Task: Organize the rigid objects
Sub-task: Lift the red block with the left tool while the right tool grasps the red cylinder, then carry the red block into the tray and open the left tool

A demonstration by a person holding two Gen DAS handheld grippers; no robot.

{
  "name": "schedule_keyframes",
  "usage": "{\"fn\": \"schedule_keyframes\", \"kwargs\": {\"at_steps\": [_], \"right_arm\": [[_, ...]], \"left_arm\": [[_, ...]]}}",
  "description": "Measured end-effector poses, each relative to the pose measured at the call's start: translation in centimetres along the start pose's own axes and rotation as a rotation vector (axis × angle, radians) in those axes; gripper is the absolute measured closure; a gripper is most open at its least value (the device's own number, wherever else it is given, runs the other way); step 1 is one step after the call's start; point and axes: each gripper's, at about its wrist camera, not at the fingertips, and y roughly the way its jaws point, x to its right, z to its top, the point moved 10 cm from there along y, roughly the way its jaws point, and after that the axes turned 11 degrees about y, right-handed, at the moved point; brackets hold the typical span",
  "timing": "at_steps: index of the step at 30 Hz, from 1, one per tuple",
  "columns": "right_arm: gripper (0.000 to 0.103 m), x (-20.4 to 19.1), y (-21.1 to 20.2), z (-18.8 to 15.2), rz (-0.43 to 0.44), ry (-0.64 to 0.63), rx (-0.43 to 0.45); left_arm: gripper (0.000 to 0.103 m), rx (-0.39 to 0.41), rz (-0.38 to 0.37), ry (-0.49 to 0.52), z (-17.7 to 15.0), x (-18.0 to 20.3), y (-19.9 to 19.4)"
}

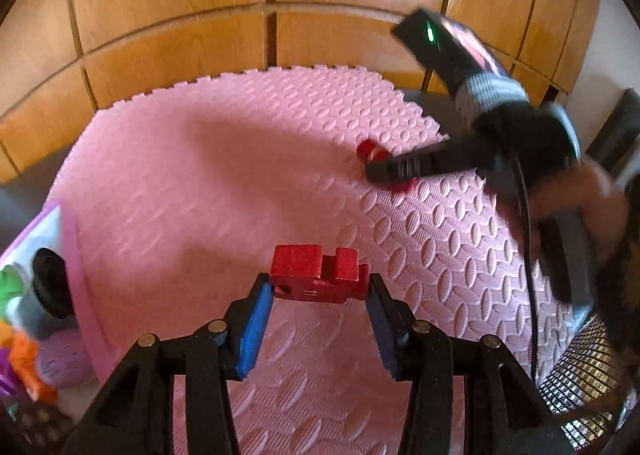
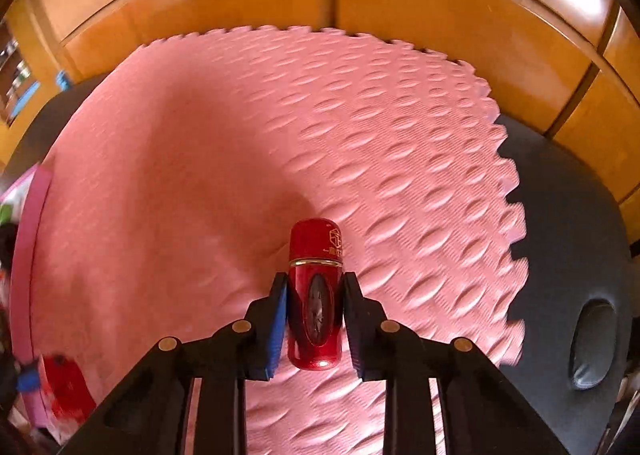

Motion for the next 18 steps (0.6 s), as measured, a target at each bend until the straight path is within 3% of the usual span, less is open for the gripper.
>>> {"fn": "schedule_keyframes", "kwargs": {"at_steps": [6,18], "right_arm": [[0.077,-1.7,-0.6,-2.8,0.042,-0.002,0.054],[0.074,-2.5,-2.4,-2.8,0.066,-0.032,0.186]], "left_arm": [[0.055,0.055,0.021,-0.005,0.5,-0.4,-2.8],[0.055,0.097,0.043,-0.023,0.8,-1.0,-4.7]]}}
